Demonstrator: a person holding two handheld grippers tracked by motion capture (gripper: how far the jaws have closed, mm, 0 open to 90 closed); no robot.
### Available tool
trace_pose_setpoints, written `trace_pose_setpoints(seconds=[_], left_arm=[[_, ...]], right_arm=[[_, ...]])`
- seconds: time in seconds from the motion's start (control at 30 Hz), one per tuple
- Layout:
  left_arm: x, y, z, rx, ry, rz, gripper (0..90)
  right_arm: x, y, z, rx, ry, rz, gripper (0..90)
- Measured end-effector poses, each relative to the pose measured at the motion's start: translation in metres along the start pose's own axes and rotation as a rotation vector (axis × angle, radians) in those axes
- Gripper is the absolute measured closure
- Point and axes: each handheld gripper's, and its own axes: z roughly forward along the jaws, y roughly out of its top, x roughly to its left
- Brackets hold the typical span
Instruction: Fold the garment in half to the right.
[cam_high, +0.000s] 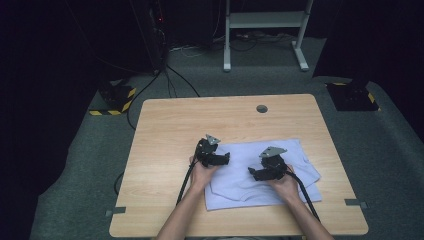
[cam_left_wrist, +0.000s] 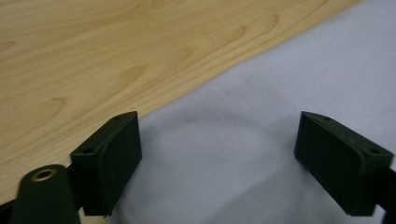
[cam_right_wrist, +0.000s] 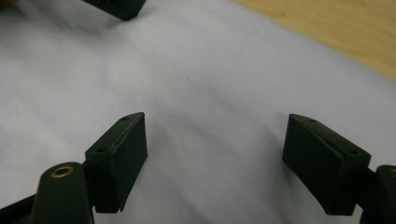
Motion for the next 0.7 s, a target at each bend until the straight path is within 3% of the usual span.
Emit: trace_pose_setpoints(seconds=[0.07,0.17,0.27,0.3,0.43,0.5,0.6,0.7], left_arm=[[0.007,0.002,-0.003,-0.022,0.021,-0.007,12.7],[0.019,0.004,-0.002,0.003,0.045,-0.011,12.4],[0.024,-0.001,0.005,0.035,0.050,-0.009,13.4],[0.025,-0.004,0.005,0.013,0.039,-0.019,13.0],[0.015,-0.006,0.003,0.001,0.019,0.008,19.8],[0.008,-0.006,0.003,0.001,0.007,0.015,19.8],[-0.001,-0.005,0.004,0.001,-0.015,0.027,19.4],[-0.001,-0.002,0.005,0.000,-0.021,0.012,16.0]], right_arm=[[0.002,0.006,0.000,-0.035,0.016,0.005,21.9],[0.012,0.020,0.006,-0.062,0.043,-0.018,22.2],[0.020,0.026,0.021,-0.027,0.047,-0.052,21.6],[0.022,0.025,0.025,-0.004,0.035,-0.071,21.0],[0.013,0.019,0.024,0.004,0.072,-0.029,20.7],[0.009,0.017,0.019,0.019,0.074,-0.035,20.6],[0.004,0.013,0.012,0.048,0.060,-0.038,19.8],[0.006,0.011,0.007,0.031,0.028,-0.042,20.3]])
